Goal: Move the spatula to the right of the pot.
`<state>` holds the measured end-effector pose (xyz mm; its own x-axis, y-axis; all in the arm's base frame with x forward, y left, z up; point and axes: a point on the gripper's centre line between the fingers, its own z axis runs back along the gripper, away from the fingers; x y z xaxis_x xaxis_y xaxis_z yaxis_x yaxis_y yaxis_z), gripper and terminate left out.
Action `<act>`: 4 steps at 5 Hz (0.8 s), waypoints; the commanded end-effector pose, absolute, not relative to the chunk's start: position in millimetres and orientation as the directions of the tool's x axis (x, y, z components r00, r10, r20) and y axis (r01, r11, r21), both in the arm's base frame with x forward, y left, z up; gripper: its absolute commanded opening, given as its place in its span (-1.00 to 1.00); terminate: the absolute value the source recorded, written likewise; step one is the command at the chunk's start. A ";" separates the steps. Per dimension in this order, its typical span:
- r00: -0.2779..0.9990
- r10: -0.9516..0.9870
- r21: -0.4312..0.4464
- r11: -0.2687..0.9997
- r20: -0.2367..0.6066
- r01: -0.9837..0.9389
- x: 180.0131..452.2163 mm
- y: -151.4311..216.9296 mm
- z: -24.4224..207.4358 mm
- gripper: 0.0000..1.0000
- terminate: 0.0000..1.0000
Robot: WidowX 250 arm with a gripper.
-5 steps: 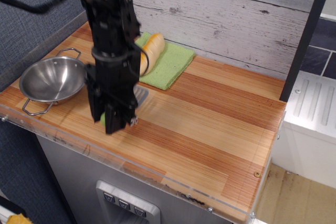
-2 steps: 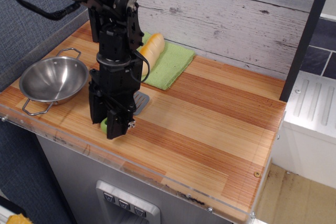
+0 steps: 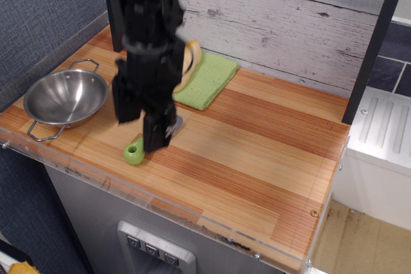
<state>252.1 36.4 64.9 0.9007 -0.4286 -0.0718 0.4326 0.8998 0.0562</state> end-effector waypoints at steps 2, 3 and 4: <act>0.942 -0.319 0.070 0.947 0.105 0.313 273.1 -13.4 108.3 1.00 -1.00; 0.953 -0.292 0.051 0.956 0.079 0.289 280.6 -21.3 99.1 1.00 -1.00; 0.961 -0.269 0.044 0.963 0.069 0.267 296.1 -32.3 99.2 1.00 -1.00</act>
